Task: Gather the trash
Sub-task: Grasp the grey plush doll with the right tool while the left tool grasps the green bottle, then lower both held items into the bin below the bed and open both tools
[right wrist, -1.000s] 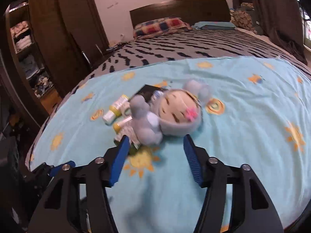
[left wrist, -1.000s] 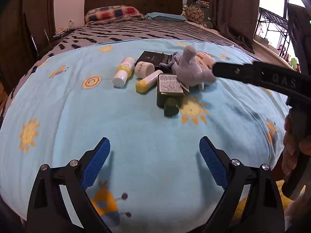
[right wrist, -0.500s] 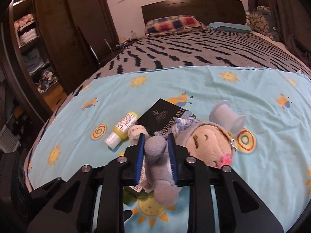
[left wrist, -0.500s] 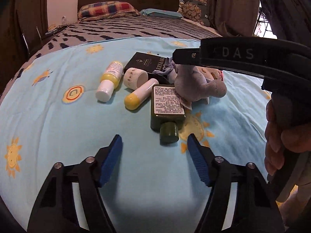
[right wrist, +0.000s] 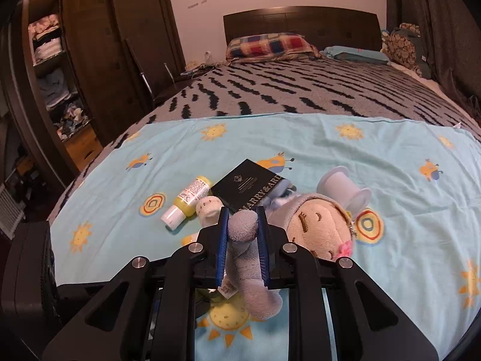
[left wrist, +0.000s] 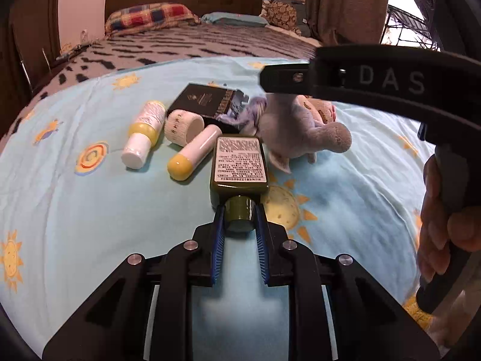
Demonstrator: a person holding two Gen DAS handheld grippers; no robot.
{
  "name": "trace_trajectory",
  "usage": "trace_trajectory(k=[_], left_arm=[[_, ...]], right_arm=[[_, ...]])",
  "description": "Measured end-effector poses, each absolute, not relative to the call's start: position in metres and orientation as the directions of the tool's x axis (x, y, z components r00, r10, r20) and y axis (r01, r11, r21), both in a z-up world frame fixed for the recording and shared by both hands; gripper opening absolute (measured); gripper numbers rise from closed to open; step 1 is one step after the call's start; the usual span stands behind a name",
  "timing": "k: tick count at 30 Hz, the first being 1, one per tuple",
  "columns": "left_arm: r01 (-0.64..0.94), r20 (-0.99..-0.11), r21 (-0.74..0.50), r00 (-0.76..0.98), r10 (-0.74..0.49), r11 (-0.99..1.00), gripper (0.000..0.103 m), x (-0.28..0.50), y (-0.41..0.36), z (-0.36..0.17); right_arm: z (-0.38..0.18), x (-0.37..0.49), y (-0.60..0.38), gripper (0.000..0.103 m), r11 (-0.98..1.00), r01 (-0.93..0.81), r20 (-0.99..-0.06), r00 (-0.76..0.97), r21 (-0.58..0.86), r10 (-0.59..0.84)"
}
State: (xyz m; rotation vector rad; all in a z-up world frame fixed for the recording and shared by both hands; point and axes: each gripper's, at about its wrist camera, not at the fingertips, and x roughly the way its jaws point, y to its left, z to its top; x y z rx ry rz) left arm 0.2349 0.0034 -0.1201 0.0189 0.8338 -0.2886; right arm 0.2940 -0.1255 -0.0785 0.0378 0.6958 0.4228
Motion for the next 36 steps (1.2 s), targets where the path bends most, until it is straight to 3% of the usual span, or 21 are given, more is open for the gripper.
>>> trace_trajectory(k=[17,25,36], left_arm=[[0.302,-0.650,-0.061,0.711,-0.267,0.951,0.018,0.133,0.005,-0.071],[0.327,-0.649,-0.062,0.705,-0.287,0.943,0.019,0.065,0.000,-0.075],[0.374,-0.724,-0.110,0.605,-0.332,0.921,0.019,0.012,-0.013,-0.118]], right_arm=[[-0.035,0.165,-0.183,0.019,0.914,-0.357,-0.533,0.743,0.195,0.404],[-0.060,0.097,-0.198,0.019,0.911,-0.362,-0.573,0.712,0.196,0.406],[-0.123,0.046,-0.215,0.019,0.905,-0.311,-0.651,0.629,0.291,0.425]])
